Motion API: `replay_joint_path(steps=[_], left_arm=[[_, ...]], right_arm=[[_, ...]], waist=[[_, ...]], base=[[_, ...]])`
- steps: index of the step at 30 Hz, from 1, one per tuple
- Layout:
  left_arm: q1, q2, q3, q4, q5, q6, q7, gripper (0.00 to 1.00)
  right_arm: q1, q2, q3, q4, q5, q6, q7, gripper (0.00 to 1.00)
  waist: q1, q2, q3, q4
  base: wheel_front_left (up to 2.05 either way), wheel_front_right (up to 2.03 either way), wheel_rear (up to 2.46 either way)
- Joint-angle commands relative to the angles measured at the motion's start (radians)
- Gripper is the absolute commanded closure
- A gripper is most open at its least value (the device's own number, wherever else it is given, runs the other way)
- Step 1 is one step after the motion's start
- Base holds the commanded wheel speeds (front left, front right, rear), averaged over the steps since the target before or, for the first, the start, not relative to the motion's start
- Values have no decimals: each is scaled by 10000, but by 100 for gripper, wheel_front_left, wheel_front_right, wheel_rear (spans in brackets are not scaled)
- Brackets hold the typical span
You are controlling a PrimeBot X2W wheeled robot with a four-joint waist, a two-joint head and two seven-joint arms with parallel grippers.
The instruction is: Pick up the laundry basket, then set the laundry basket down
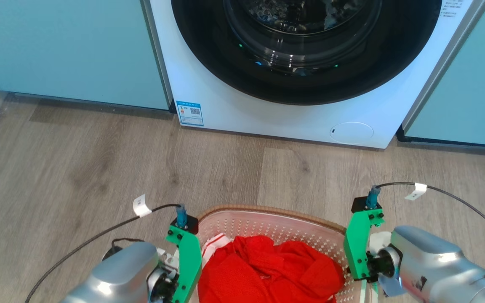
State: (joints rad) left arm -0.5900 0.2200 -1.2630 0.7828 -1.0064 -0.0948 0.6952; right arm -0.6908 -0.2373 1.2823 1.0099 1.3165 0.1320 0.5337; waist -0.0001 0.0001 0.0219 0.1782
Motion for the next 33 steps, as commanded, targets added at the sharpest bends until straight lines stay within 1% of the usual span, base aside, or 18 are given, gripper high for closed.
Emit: replay_joint_path(steps=[1, 33], left_arm=[[-197, -265, -172, -726, 33, -358, 157, 100], [-263, -356, -173, -461, -4, -358, 22, 100]], right_arm=[[-621, -49, -48, -253, -190, -13, -304, 100], [-761, -132, -24, -202, -217, -13, -335, 100]], waist=[[1, -1, 33, -9], [1, -1, -27, 9]], base=[[0, 0, 0], [0, 0, 0]])
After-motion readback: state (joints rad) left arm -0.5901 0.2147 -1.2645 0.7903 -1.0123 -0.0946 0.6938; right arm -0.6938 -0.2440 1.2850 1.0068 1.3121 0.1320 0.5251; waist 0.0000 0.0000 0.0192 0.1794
